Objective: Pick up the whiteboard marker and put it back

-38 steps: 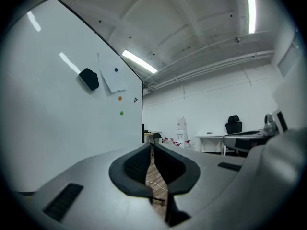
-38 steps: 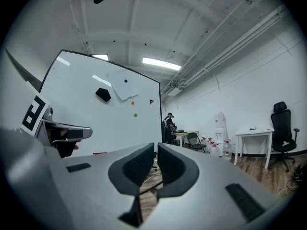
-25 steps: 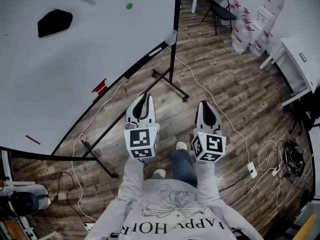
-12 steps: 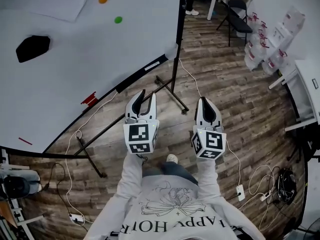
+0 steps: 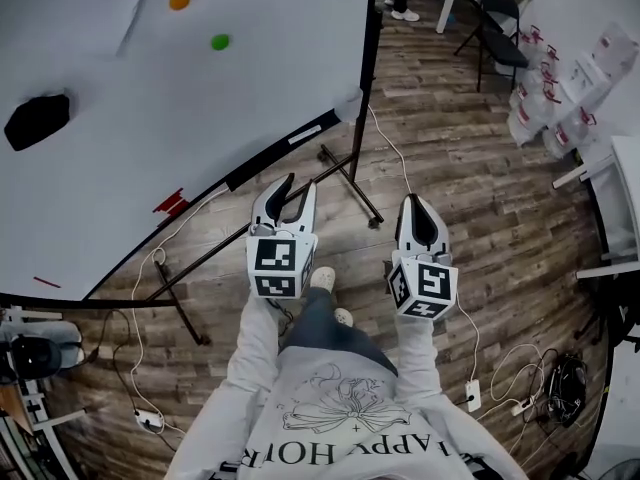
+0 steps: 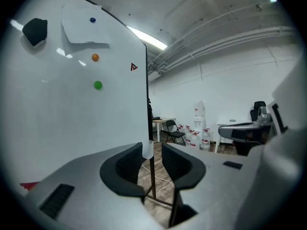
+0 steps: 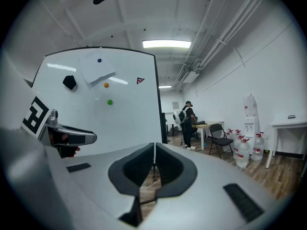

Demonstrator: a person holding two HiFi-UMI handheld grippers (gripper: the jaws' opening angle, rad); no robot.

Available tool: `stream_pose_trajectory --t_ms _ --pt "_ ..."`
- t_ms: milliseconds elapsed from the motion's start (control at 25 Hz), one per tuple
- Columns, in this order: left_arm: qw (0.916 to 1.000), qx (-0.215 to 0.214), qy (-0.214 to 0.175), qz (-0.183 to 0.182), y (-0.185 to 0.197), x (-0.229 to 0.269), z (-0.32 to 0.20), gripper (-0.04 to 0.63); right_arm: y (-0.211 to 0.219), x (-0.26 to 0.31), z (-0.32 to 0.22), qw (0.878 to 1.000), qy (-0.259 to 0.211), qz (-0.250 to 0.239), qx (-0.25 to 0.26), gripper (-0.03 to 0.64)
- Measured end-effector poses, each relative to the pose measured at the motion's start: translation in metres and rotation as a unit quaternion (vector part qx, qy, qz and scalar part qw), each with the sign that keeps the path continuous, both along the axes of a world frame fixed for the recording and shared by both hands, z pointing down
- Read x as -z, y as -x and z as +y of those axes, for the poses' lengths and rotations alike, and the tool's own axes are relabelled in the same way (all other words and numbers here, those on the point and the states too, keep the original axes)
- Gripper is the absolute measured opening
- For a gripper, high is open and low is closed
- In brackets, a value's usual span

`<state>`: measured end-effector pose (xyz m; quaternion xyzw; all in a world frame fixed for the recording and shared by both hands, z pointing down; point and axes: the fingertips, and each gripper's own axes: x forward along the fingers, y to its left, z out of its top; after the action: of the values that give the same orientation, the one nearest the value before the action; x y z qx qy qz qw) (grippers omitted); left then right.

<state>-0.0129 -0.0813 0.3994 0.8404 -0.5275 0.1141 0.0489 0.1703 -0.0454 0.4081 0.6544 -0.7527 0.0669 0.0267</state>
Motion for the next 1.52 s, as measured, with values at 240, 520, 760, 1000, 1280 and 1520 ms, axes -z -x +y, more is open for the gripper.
stream_pose_trajectory --t_ms 240,520,760,1000,1280,1520 --pt "0.9994 -0.010 0.027 -0.017 -0.001 -0.029 -0.052 0.114 -0.003 -0.017 -0.049 1.000 0.013 0.004 0.001 0.009" --pt "0.9960 -0.035 0.069 -0.045 0.000 -0.065 -0.126 0.123 -0.003 -0.020 -0.126 1.000 0.020 0.012 -0.002 0.008" --pt "0.9899 -0.058 0.112 -0.064 0.002 -0.096 -0.184 0.132 0.009 -0.030 -0.186 0.999 0.035 0.016 -0.002 0.008" --pt "0.9790 -0.079 0.157 -0.104 0.002 -0.132 -0.225 0.140 0.012 -0.044 -0.226 0.999 0.050 0.012 -0.010 0.009" --pt "0.9651 -0.101 0.203 -0.132 -0.013 -0.163 -0.247 0.147 0.004 -0.062 -0.250 0.997 0.072 0.008 -0.013 0.009" --pt "0.9566 -0.096 0.231 -0.150 -0.022 -0.187 -0.259 0.147 -0.001 -0.079 -0.262 0.996 0.091 0.014 -0.003 0.009"
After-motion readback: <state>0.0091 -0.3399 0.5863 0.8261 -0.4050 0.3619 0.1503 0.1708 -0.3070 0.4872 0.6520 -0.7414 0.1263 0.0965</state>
